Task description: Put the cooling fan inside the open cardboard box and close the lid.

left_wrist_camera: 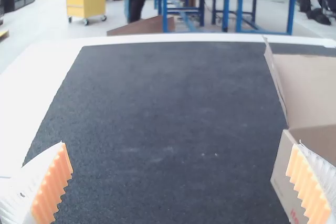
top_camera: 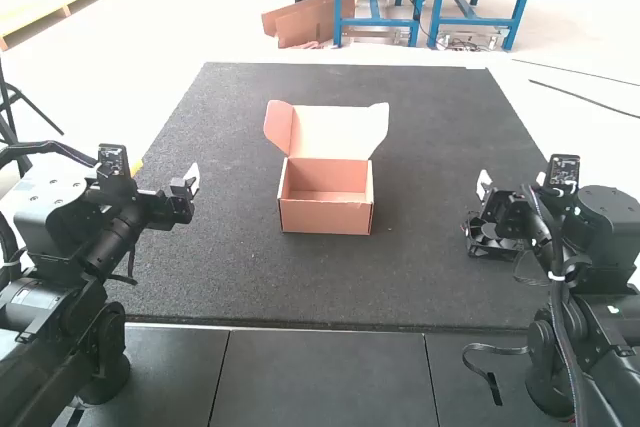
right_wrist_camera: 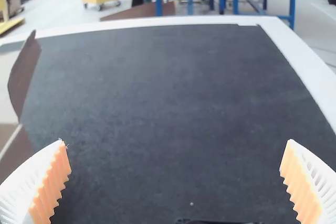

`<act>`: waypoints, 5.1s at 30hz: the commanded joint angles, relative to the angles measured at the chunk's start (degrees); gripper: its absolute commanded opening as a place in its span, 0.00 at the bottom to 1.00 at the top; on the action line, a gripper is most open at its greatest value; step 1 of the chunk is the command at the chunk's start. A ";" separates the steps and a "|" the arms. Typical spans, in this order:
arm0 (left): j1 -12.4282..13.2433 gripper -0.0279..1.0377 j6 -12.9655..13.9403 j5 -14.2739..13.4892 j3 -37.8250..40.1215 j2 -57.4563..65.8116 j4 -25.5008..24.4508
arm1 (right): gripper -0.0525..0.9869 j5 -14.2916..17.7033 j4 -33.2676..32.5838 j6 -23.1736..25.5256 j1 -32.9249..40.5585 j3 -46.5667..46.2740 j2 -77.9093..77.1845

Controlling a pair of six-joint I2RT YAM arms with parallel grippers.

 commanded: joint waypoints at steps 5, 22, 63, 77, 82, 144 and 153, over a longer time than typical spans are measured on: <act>0.63 0.93 0.71 -0.22 -0.40 -0.69 0.75 | 0.93 -0.54 0.14 -0.42 -0.49 -0.21 -0.58; 0.54 0.93 1.14 -0.22 -0.40 -0.69 1.19 | 0.93 -0.54 0.41 -0.24 -0.58 -0.21 -0.58; 0.63 0.94 1.14 -3.38 21.74 19.70 12.35 | 0.93 7.81 7.35 -0.06 -0.66 28.53 27.46; 0.72 0.94 1.06 -7.42 50.40 41.59 -21.40 | 0.91 7.64 -31.76 6.62 -0.84 63.34 57.96; 0.72 0.94 1.14 -11.82 53.82 45.54 -30.10 | 0.91 7.46 -40.37 7.14 -1.10 70.19 61.03; 2.39 0.94 1.41 -11.29 56.72 51.96 -34.93 | 0.91 3.68 -39.23 -6.30 -18.77 56.31 93.20; 2.39 0.94 1.32 -11.29 58.22 53.36 -34.67 | 0.91 4.47 -39.23 -6.39 -18.77 57.01 96.63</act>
